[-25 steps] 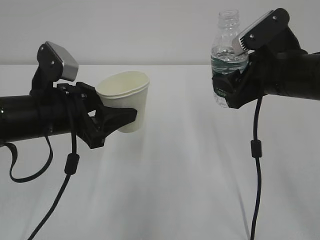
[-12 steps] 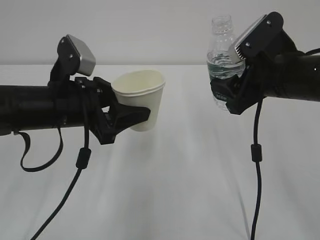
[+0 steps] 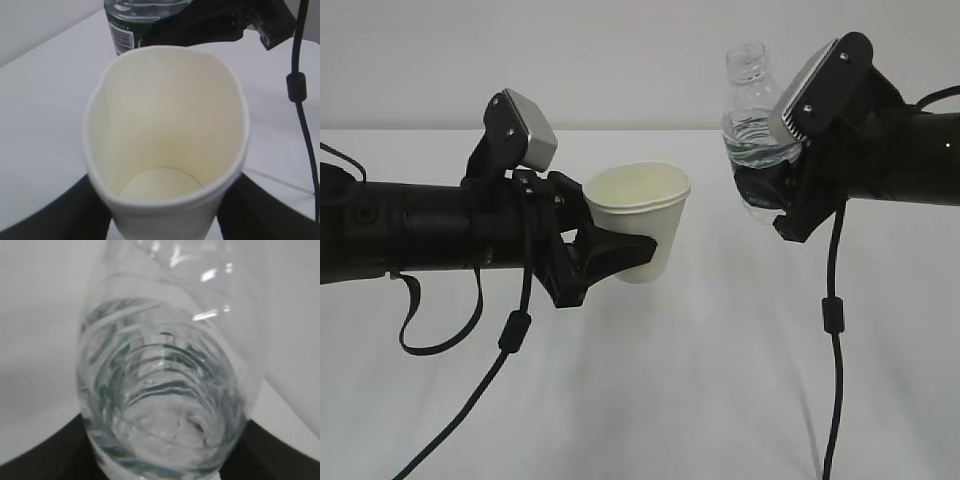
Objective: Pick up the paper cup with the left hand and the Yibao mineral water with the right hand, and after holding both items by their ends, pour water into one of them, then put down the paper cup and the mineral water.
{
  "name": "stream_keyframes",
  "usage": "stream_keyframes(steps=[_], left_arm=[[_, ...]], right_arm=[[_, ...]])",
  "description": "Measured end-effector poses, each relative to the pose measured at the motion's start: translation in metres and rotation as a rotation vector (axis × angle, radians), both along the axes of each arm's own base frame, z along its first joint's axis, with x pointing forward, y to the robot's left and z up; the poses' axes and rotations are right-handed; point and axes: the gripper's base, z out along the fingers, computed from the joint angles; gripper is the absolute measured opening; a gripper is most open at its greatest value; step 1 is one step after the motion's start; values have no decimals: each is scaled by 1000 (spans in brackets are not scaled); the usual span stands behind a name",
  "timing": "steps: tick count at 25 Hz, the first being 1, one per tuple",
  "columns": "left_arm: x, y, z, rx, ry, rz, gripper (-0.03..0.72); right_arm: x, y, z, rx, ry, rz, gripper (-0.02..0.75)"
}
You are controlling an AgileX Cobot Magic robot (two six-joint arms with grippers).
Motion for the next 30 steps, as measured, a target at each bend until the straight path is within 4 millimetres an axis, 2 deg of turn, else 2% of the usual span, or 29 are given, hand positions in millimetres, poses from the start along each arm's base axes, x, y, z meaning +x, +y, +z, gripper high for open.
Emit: stream_keyframes(steps=[11, 18, 30], left_arm=[[-4, -4, 3, -30, -12, -44, 426], [-14, -14, 3, -20, -23, -114, 426], [-11, -13, 2, -17, -12, -79, 426]], right_arm=[[-1, 1, -2, -87, -34, 59, 454], [-1, 0, -2, -136, -53, 74, 454], [-2, 0, -3, -222, -98, 128, 454]])
